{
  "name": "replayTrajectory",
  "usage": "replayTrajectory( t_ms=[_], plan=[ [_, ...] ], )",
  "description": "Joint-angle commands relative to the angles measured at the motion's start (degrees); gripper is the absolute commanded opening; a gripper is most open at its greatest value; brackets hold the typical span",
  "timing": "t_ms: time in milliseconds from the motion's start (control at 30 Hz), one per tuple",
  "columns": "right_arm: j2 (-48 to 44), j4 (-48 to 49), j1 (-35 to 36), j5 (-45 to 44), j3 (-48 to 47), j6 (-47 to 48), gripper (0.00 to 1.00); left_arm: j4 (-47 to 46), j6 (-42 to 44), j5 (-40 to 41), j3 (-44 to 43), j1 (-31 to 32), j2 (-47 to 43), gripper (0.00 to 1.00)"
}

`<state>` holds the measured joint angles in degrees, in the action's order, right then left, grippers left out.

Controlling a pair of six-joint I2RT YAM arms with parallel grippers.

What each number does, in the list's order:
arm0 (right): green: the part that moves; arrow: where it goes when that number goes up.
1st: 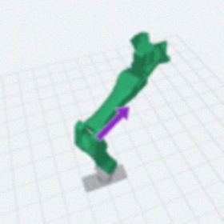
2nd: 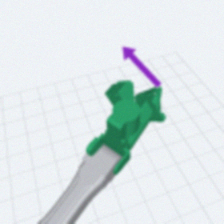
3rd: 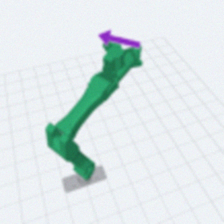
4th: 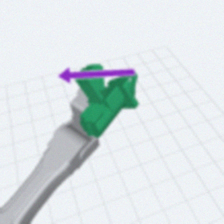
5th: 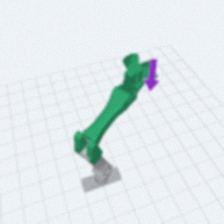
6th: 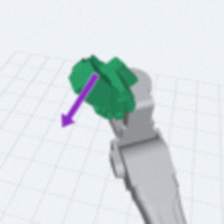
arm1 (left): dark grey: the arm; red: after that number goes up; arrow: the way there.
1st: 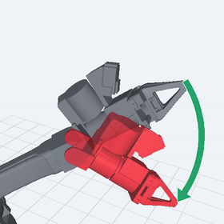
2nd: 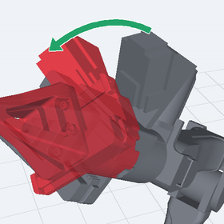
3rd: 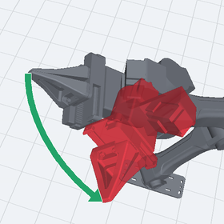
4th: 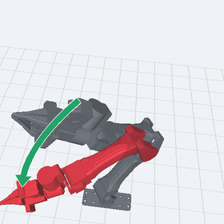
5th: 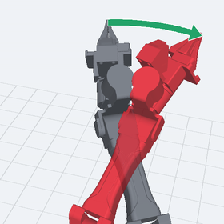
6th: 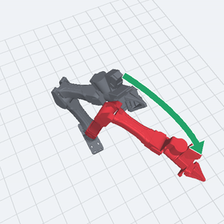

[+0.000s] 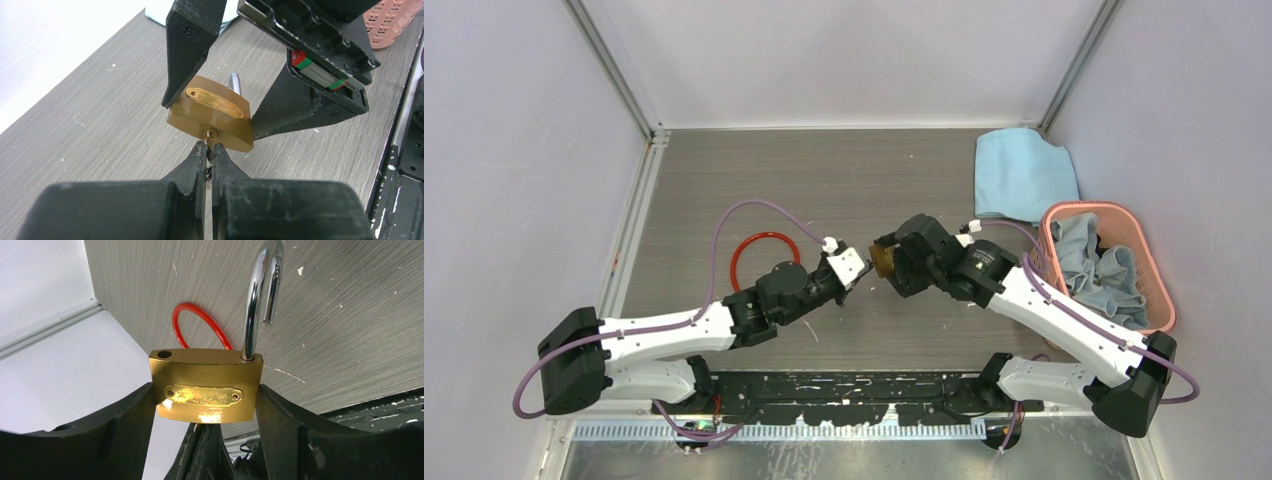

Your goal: Unlock with the key

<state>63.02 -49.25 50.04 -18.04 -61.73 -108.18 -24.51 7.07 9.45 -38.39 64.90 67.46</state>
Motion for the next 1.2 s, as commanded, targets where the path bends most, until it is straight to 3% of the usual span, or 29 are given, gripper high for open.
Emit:
replayTrajectory(
  t_ms=[0, 433, 733, 967, 1167],
  plan=[
    [-1.0, 5.3, 1.8, 3.9, -4.1, 0.2, 0.01, -6.2, 3.7, 0.5, 0.5, 0.6, -1.5, 0.00],
    [-1.4, 5.4, 2.2, 3.5, -2.5, 0.7, 0.01, -3.0, 8.5, 0.5, 4.7, 3.0, -6.4, 0.00],
    [-2.0, 7.5, 3.0, 1.0, 1.2, 4.2, 0.01, -2.7, 5.2, 3.4, 9.5, 6.0, -7.7, 0.31],
    [-3.0, 7.6, 3.0, -1.7, 2.5, 6.0, 0.01, -1.3, 3.4, 4.6, 10.1, 7.7, -9.8, 0.67],
    [-4.5, 7.9, 3.0, -4.7, 3.8, 8.0, 0.01, 1.7, -0.3, 3.6, 10.0, 8.1, -12.7, 0.80]
  ],
)
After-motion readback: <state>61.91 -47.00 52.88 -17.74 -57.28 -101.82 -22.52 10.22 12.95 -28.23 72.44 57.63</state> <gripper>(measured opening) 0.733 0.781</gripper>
